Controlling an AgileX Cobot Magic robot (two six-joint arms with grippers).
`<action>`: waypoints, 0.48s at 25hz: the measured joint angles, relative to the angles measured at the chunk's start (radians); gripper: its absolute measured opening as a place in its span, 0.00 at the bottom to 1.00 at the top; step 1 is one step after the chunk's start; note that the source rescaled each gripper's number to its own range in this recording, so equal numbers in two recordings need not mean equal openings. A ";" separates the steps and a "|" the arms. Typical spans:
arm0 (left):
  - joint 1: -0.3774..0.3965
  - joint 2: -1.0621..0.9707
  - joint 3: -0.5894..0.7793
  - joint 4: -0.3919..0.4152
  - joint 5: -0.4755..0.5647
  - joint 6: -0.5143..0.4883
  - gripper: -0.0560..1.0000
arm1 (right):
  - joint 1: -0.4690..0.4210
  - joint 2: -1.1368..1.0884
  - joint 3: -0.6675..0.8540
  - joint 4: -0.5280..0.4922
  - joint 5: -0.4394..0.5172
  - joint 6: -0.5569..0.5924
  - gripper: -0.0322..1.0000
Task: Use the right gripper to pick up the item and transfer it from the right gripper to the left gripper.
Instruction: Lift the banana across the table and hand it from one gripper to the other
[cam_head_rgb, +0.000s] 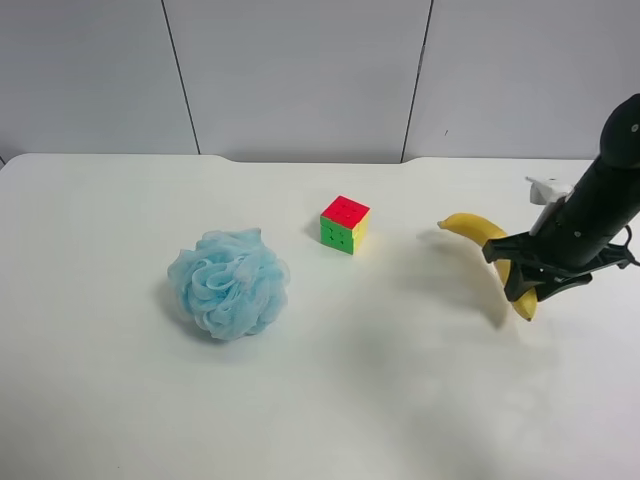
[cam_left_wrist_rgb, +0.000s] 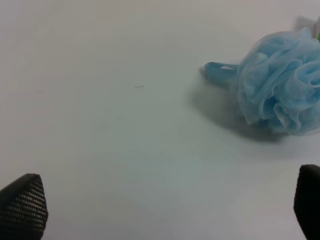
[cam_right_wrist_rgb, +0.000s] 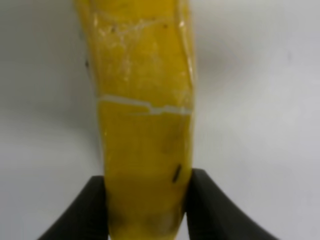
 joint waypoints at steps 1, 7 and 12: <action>0.000 0.000 0.000 0.000 0.000 0.000 1.00 | 0.000 -0.022 0.000 0.000 0.012 0.000 0.03; 0.000 0.000 0.000 0.000 0.000 0.000 1.00 | 0.035 -0.147 0.000 -0.001 0.065 0.000 0.03; 0.000 0.000 0.000 0.000 0.000 0.000 1.00 | 0.152 -0.192 -0.023 -0.012 0.136 0.000 0.03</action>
